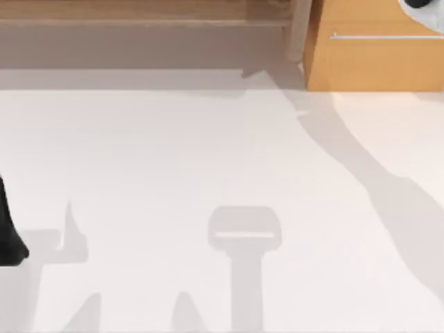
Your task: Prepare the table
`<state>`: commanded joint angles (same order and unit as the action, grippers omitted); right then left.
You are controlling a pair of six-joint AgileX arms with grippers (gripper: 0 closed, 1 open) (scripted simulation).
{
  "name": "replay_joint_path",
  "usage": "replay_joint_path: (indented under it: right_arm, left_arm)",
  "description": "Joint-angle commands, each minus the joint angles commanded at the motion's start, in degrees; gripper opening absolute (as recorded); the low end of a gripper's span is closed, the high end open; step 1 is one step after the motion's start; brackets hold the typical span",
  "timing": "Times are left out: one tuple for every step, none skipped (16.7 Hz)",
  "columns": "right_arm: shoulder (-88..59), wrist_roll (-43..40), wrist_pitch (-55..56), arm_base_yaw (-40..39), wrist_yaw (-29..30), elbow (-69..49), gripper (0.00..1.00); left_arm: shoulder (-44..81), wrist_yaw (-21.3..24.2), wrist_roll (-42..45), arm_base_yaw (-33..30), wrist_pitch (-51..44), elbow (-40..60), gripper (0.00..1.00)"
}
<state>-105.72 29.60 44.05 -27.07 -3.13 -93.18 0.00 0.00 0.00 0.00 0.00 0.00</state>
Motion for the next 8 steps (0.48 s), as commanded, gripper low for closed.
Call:
replay_joint_path:
  right_arm:
    - [0.9, 2.0, 0.3, 2.8, -1.2, 0.1, 0.00]
    - [1.9, 3.9, 0.6, 5.6, -2.3, 0.1, 0.00]
    - [2.8, 6.0, 0.9, 8.4, -3.3, 0.4, 0.00]
    - [3.6, 8.0, 1.1, 11.2, -4.3, 0.8, 0.00]
    - [4.5, 10.0, 1.3, 14.1, -5.2, 1.2, 0.00]
    - [5.3, 12.0, 1.5, 17.0, -6.1, 1.9, 0.00]
    - [6.1, 14.1, 1.6, 19.9, -6.9, 2.5, 0.00]
    - [6.8, 16.1, 1.7, 22.8, -7.6, 3.3, 0.00]
  left_arm:
    - [0.0, 0.0, 0.0, 0.0, 0.0, 0.0, 1.00]
    - [0.0, 0.0, 0.0, 0.0, 0.0, 0.0, 1.00]
    - [0.0, 0.0, 0.0, 0.0, 0.0, 0.0, 1.00]
    - [0.0, 0.0, 0.0, 0.0, 0.0, 0.0, 1.00]
    - [0.0, 0.0, 0.0, 0.0, 0.0, 0.0, 1.00]
    - [0.0, 0.0, 0.0, 0.0, 0.0, 0.0, 1.00]
    - [0.0, 0.0, 0.0, 0.0, 0.0, 0.0, 1.00]
    - [0.0, 0.0, 0.0, 0.0, 0.0, 0.0, 1.00]
